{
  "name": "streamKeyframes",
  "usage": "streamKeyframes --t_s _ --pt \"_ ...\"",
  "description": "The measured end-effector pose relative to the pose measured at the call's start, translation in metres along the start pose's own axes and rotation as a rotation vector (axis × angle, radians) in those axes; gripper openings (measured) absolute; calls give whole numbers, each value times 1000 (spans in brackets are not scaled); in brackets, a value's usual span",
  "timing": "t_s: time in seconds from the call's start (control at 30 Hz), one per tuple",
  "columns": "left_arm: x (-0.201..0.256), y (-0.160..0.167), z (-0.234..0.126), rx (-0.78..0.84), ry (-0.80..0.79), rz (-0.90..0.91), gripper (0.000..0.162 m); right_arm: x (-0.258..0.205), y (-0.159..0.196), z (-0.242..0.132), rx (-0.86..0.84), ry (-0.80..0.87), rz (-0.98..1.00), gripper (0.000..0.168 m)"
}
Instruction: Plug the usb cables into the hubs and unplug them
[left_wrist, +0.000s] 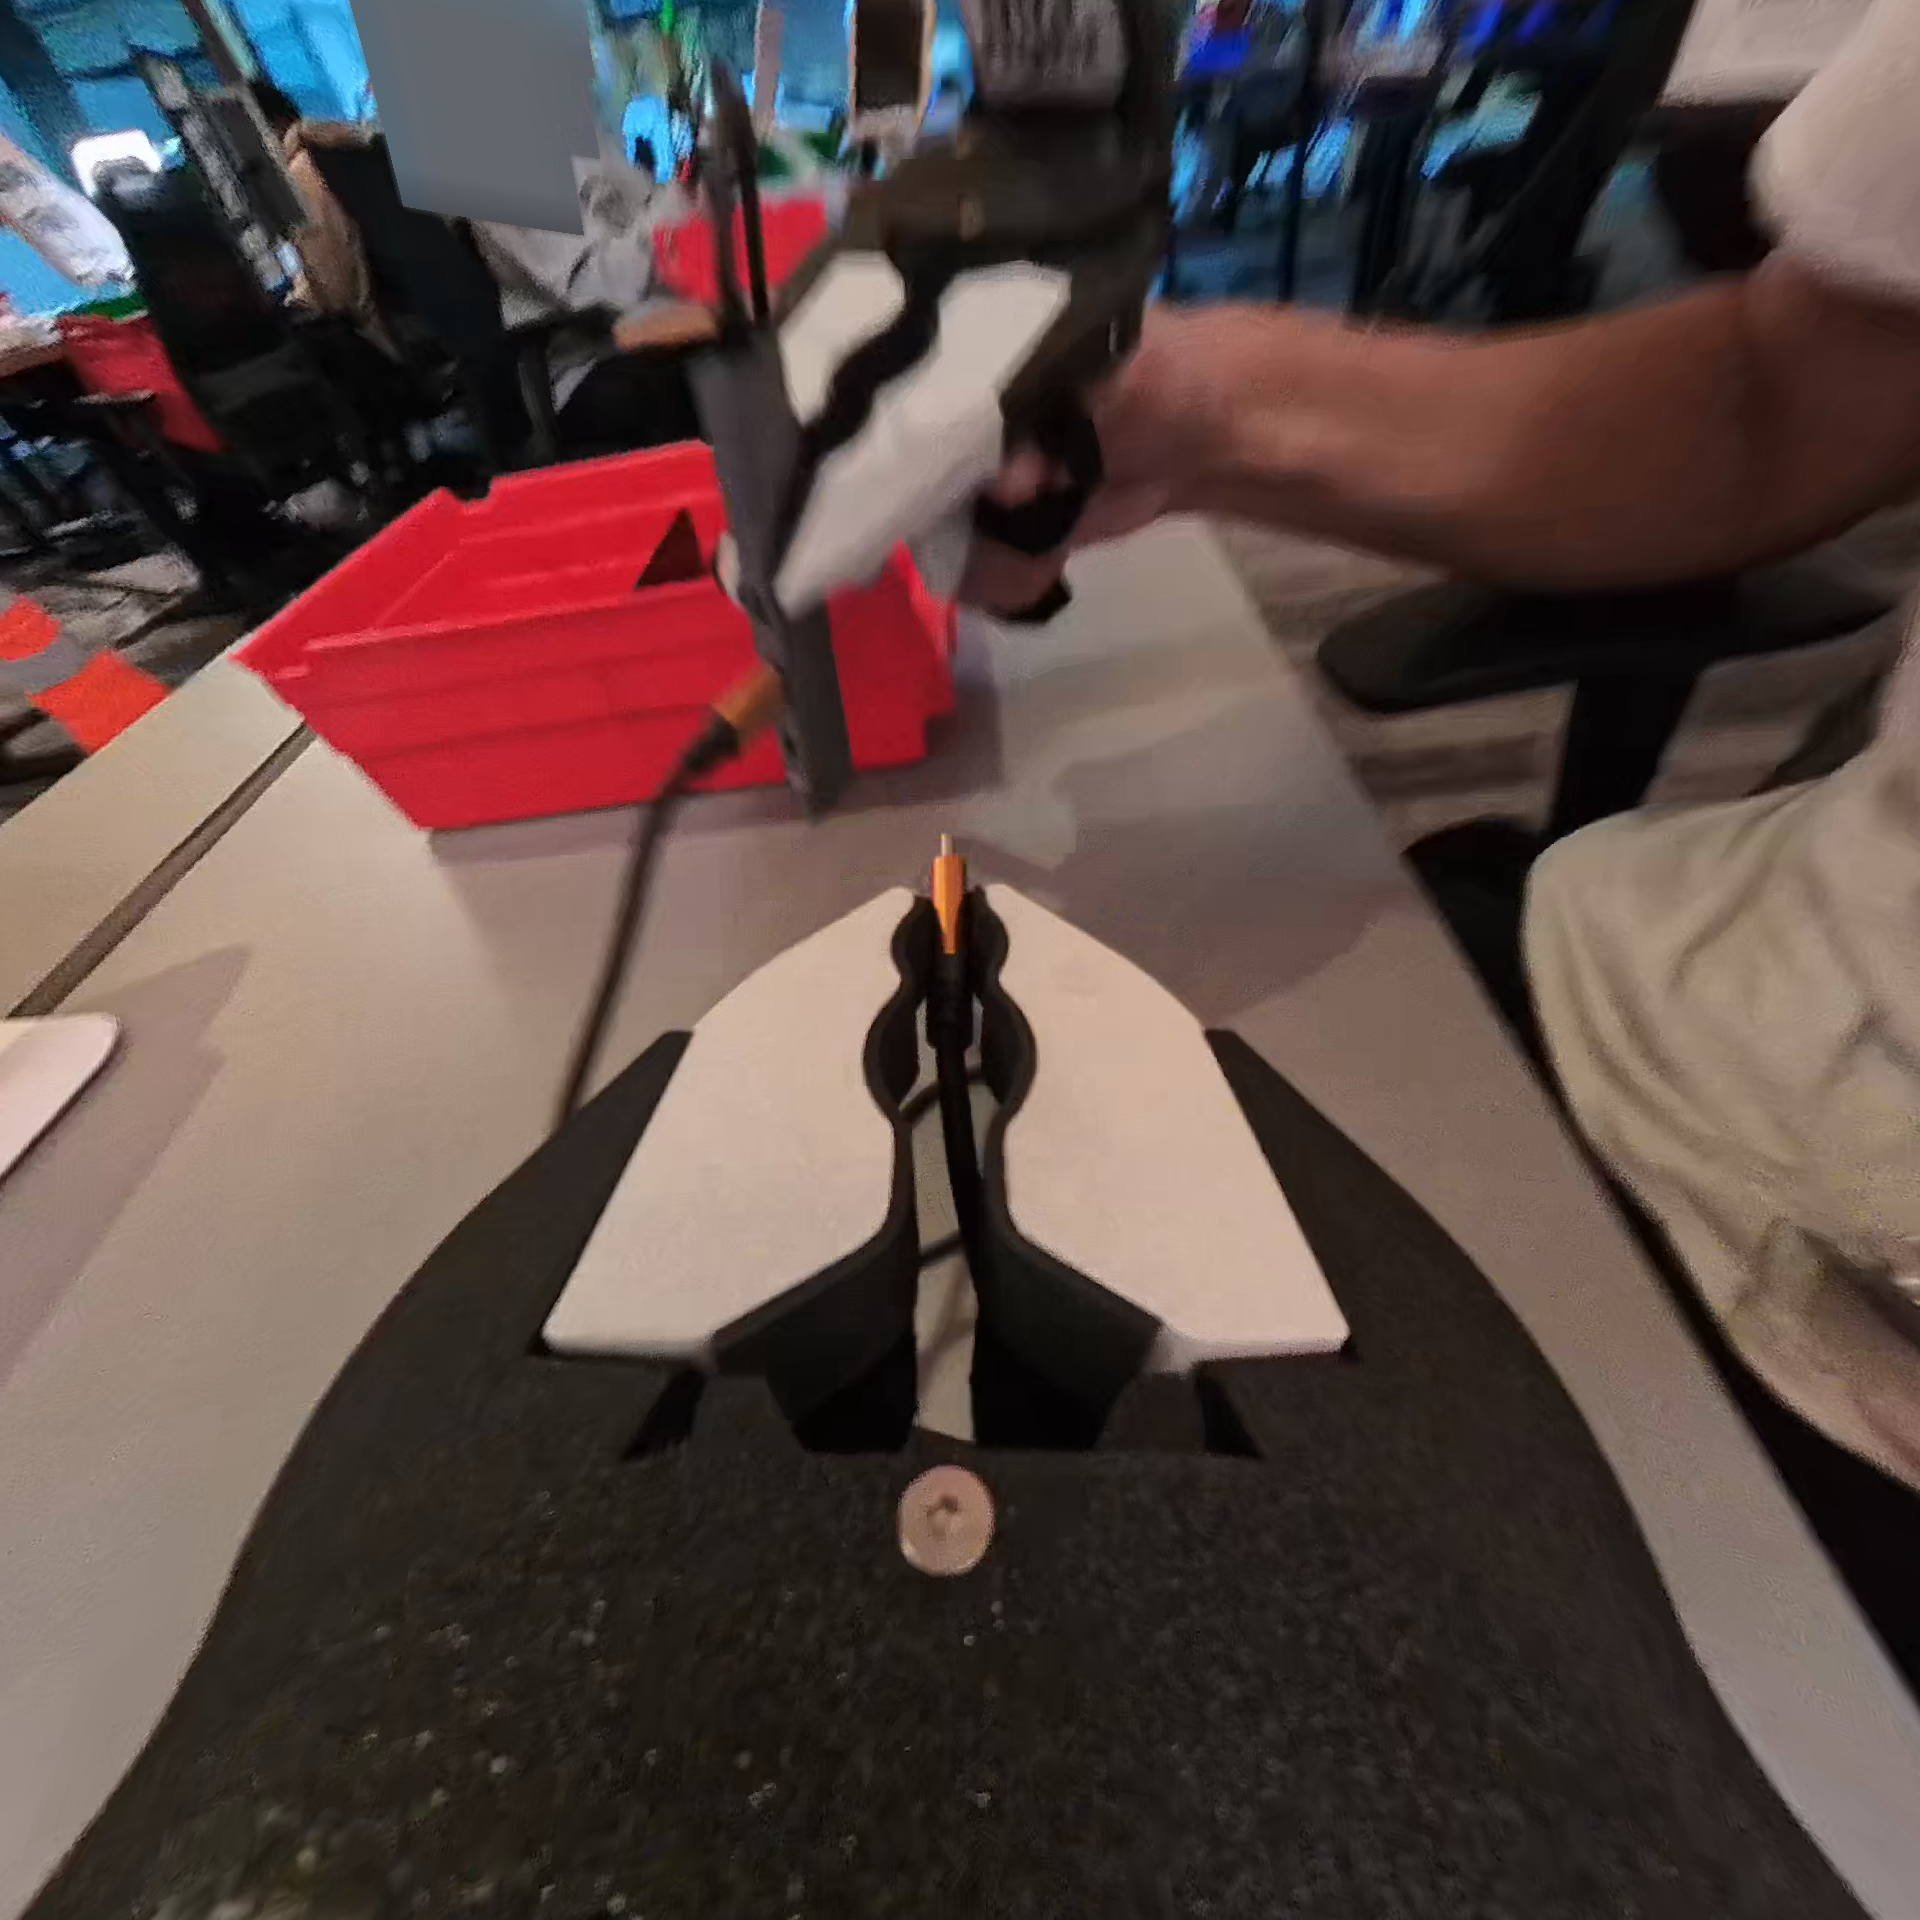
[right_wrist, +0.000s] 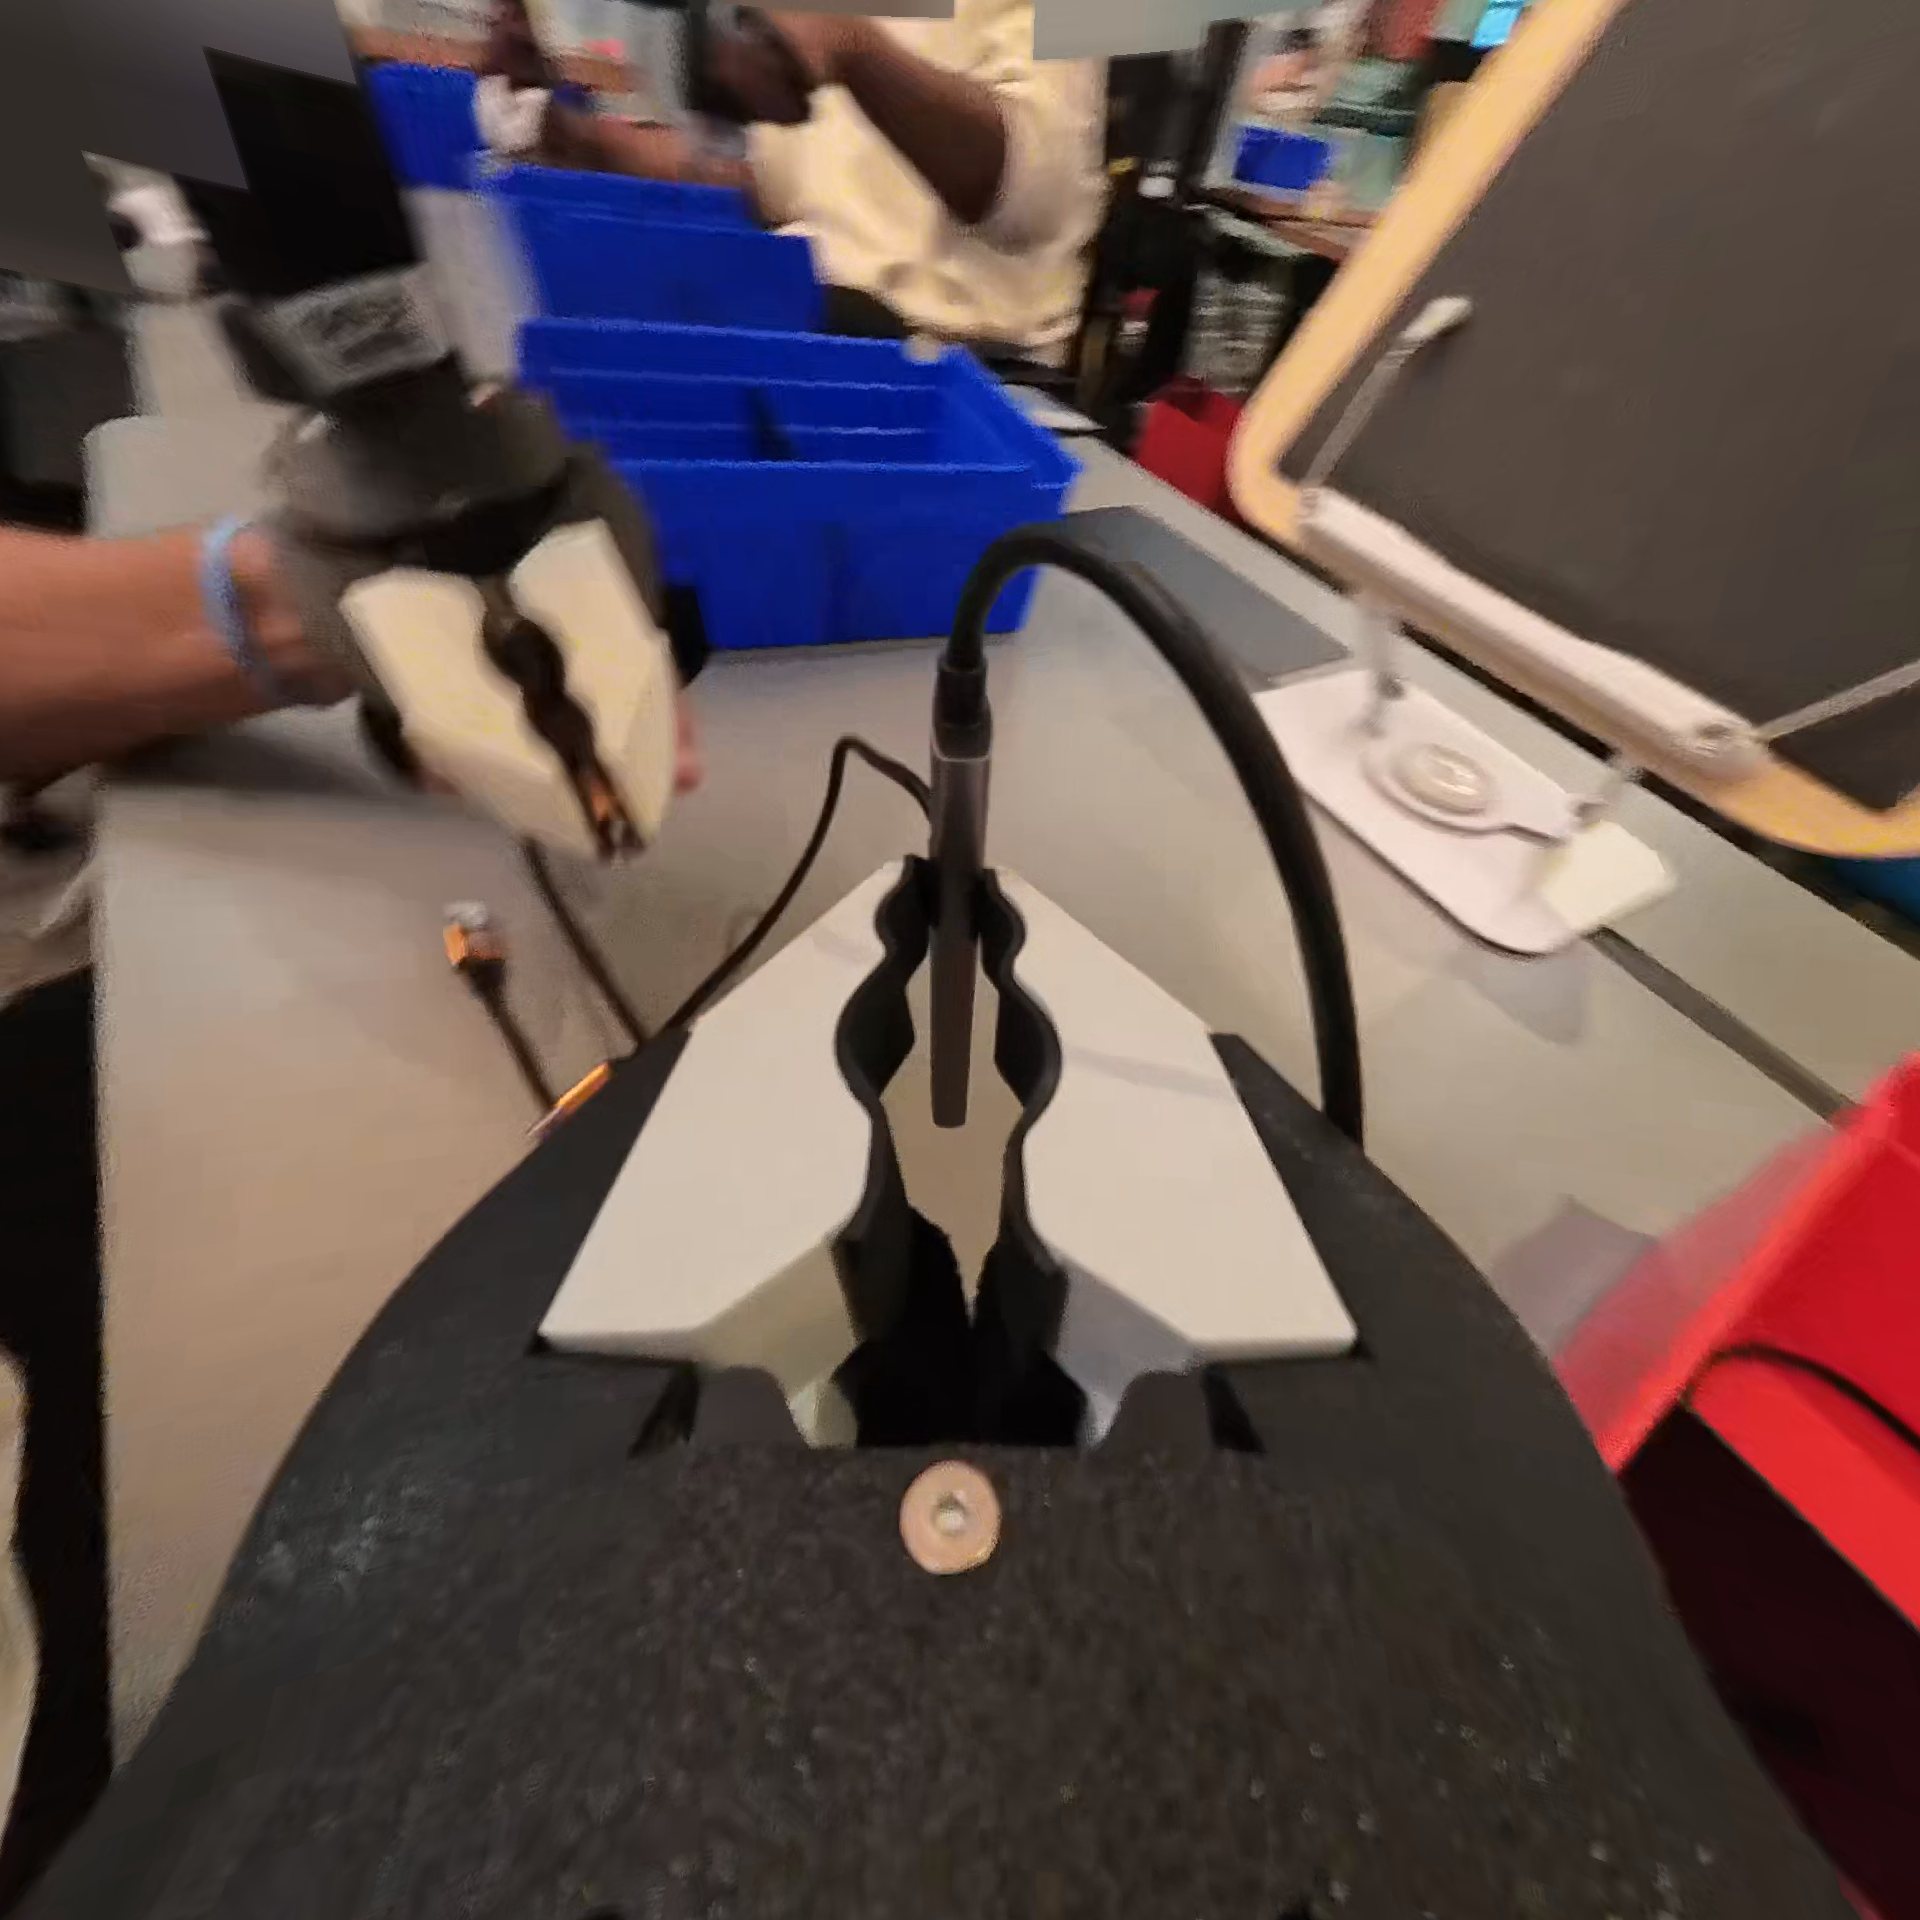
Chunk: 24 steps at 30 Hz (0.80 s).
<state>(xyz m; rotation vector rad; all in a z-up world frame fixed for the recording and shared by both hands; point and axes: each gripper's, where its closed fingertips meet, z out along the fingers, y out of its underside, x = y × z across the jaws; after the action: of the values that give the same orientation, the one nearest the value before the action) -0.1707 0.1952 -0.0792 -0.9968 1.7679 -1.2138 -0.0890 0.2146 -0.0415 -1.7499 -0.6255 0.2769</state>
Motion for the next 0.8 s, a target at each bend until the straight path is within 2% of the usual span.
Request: streamKeyframes --t_s 0.1,0.17,0.23,0.3,0.37,0.5,0.57,0.63,0.7,0.8 --pt "-17 34 16 -177 -116 2 6 14 -12 1 46 90 36 7" --pt "-25 48 21 -243 -163 -23 8 10 -15 2 70 56 69 7" --pt "-30 44 20 -207 -169 -89 11 6 -12 3 74 10 120 7" --pt "-32 33 15 -153 -159 -118 27 4 0 6 34 -14 155 7" --pt "-28 13 7 -57 -125 -96 30 2 9 10 10 -33 175 7" --pt "-24 -21 -11 71 -83 -77 30 -36 24 19 -61 -234 148 7" --pt "-24 -18 -12 6 -71 -17 33 -60 16 18 -23 -336 96 7" --pt "-9 -5 -7 -115 10 60 34 -79 7 15 -4 -421 59 7" --pt "9 2 0 -178 81 104 34 -83 6 19 -15 -413 18 7" --pt "18 11 11 -194 98 111 23 -85 -5 22 35 -412 34 7"
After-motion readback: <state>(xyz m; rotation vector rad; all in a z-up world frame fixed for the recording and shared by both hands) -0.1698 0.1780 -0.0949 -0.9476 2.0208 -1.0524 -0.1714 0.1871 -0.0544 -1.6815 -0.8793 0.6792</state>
